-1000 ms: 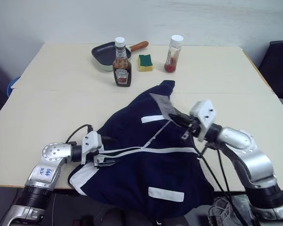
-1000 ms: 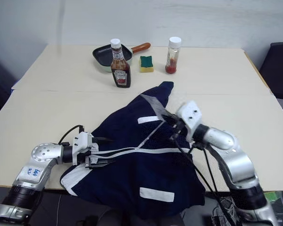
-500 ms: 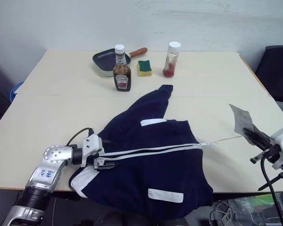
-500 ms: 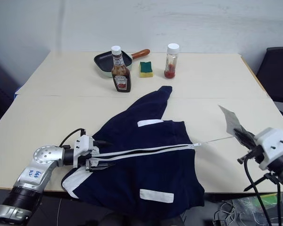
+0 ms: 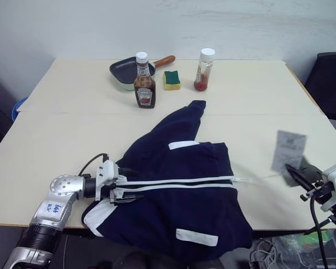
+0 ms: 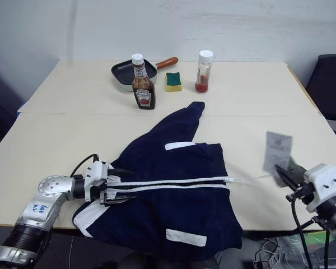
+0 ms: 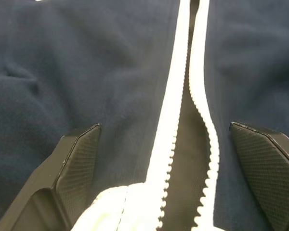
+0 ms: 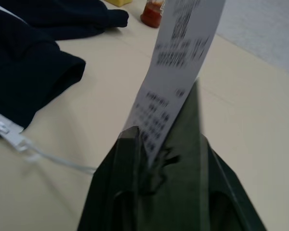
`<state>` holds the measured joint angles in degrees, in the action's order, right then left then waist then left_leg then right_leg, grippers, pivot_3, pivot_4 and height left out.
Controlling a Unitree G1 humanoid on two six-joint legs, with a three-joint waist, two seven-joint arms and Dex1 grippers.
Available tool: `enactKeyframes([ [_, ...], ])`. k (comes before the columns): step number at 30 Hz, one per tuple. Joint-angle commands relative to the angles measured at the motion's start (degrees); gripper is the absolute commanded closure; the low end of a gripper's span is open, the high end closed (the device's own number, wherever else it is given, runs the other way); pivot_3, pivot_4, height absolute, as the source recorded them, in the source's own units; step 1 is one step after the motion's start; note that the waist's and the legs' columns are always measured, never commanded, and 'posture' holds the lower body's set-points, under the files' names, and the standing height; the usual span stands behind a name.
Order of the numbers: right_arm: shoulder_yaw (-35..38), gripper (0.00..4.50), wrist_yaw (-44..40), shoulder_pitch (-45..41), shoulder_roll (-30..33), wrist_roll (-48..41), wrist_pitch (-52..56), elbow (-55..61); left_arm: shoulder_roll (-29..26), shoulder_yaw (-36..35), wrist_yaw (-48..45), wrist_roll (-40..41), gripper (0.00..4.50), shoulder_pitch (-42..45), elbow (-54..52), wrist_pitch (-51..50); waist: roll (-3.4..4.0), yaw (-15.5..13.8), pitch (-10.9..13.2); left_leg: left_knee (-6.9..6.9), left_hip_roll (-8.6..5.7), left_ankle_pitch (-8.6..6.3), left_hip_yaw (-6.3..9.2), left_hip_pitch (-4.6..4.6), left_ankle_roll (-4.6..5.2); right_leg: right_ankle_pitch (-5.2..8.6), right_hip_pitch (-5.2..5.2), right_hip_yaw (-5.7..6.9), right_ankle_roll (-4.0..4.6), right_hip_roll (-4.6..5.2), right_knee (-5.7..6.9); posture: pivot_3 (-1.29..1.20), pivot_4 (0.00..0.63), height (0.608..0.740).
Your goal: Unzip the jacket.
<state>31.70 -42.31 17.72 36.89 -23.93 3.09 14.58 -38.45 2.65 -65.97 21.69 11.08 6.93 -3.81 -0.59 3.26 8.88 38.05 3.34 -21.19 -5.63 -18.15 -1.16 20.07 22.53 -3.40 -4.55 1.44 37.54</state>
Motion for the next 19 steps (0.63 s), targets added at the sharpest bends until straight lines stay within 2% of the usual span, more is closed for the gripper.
enactKeyframes([
  [1, 5.5, 1.94, -6.1, 7.1, 1.1, -6.2, 2.4, 3.9, -3.6, -6.9, -1.1, 6.7, 0.0, -0.7, -6.2, -5.8, -0.14, -0.2, 0.1, 0.0, 0.01, 0.0, 0.06, -0.01, 0.0, 0.0, 0.0, 0.03, 0.0, 0.0, 0.0, 0.0, 0.15, 0.74],
  [3, 9.3, 1.2, -12.4, 10.6, 0.7, -8.8, -2.3, 2.7, -6.5, -9.8, -2.4, 8.1, 0.0, -1.9, -7.1, -7.7, -0.24, -0.5, 0.2, -0.02, 0.04, -0.02, 0.16, -0.13, 0.03, 0.01, 0.07, 0.12, 0.03, -0.01, -0.01, 0.0, 0.15, 0.74],
  [6, 14.0, 0.14, -20.7, 14.9, 2.3, -10.3, -6.8, -0.3, -10.2, -13.2, -4.7, 6.9, 0.0, -4.7, -5.3, -5.4, -0.15, -0.3, 0.3, -0.08, 0.02, -0.09, 0.13, -0.1, 0.14, 0.03, 0.02, 0.13, 0.05, 0.01, -0.15, 0.0, 0.15, 0.74],
  [7, 15.0, 0.03, -23.0, 15.3, 2.8, -10.5, -8.7, -0.8, -11.4, -14.2, -5.5, 5.6, 0.0, -6.3, -4.5, -3.4, -0.18, -0.2, 0.3, -0.08, 0.02, -0.15, 0.09, -0.08, 0.23, 0.02, -0.06, 0.1, 0.04, 0.03, -0.2, 0.0, 0.15, 0.74],
  [9, 15.1, 0.03, -29.2, 16.0, 3.4, -11.0, -13.5, -0.5, -13.3, -16.6, -8.0, 4.0, 0.0, -10.0, -2.0, 1.2, -0.38, 0.1, 0.4, -0.08, 0.02, -0.22, 0.06, -0.06, 0.3, 0.02, -0.17, 0.09, 0.04, 0.04, -0.23, 0.0, 0.15, 0.74],
  [12, 10.5, 0.03, -34.1, 16.9, 2.6, -9.5, -18.2, 2.4, -14.1, -18.8, -8.2, 1.8, 0.0, -14.6, -0.6, 6.0, -0.53, 0.1, 0.5, -0.16, 0.09, -0.24, 0.08, -0.01, 0.26, 0.06, -0.12, 0.14, 0.1, 0.02, -0.21, 0.0, 0.15, 0.74],
  [15, 3.6, 0.03, -34.0, 15.7, 0.8, -6.3, -20.9, 3.2, -13.9, -20.4, -7.7, 1.7, 0.0, -18.4, -1.5, 7.5, -0.65, -0.2, 0.6, -0.16, 0.13, -0.21, 0.15, -0.02, 0.22, 0.06, 0.02, 0.19, 0.12, 0.04, -0.16, 0.0, 0.15, 0.74],
  [19, -0.8, 0.03, -31.3, 12.9, -0.5, -3.9, -22.5, 1.6, -13.0, -22.2, -6.1, 2.2, 0.0, -22.2, -5.0, 8.1, -0.66, -0.5, 0.6, -0.16, 0.1, -0.23, 0.2, -0.08, 0.24, 0.07, 0.02, 0.25, 0.14, 0.17, -0.19, 0.0, 0.15, 0.74],
])
